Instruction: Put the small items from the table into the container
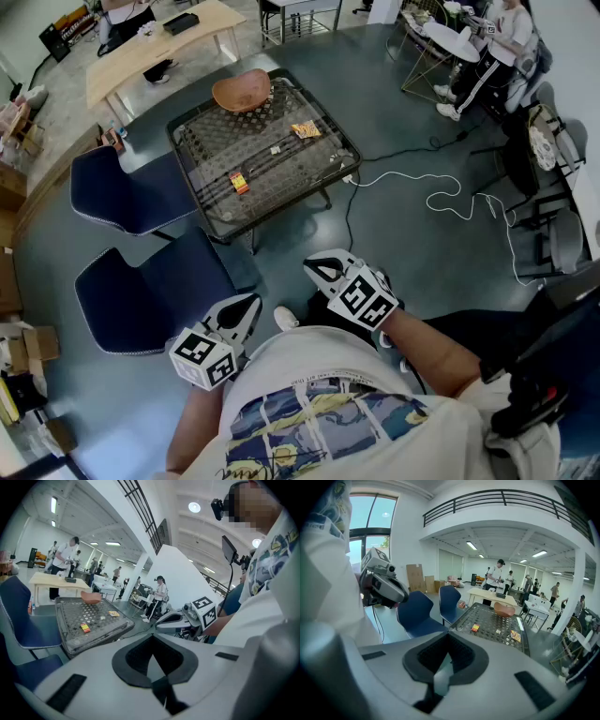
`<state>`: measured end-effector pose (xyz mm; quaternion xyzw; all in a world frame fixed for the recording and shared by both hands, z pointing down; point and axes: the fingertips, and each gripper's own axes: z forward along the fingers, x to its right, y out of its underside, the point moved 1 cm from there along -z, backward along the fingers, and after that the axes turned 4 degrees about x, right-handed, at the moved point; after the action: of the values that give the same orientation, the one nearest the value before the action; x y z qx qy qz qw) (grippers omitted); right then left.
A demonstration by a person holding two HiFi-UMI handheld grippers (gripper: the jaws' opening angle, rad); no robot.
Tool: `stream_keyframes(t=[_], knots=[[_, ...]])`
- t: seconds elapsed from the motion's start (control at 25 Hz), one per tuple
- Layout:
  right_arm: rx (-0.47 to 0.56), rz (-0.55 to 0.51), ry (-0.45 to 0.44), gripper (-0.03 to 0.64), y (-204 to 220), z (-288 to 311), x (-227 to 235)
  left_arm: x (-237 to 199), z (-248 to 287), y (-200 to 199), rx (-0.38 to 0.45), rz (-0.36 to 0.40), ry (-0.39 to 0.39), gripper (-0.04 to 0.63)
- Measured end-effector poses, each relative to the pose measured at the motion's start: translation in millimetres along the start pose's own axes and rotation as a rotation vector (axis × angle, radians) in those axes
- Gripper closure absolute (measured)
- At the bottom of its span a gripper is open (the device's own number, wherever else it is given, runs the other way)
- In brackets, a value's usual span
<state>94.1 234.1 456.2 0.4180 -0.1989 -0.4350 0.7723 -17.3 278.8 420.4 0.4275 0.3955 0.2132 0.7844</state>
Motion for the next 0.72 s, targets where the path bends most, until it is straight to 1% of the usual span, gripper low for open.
stream_keyframes(t=[0.12, 0.48, 0.52, 0.6, 0.72], knots=[[-0.002, -0.003, -0.005, 0.611, -2, -4, -2, 7, 1, -3, -0.003, -0.003, 0.003, 0.588], [0.011, 0.055, 0.004, 0.606, 2, -1, 4, 4, 7, -5, -0.003, 0.011, 0.027, 0.588], [0.01, 0.061, 0.008, 0.596, 3, -2, 5, 6, 8, -5, -0.003, 0.011, 0.029, 0.588], [0.01, 0.069, 0.018, 0.552, 6, -2, 7, 8, 9, -7, 0.0, 0.015, 0.034, 0.588], [0.007, 0.072, 0.023, 0.524, 7, -2, 10, 7, 9, -13, 0.021, 0.023, 0.033, 0.588]])
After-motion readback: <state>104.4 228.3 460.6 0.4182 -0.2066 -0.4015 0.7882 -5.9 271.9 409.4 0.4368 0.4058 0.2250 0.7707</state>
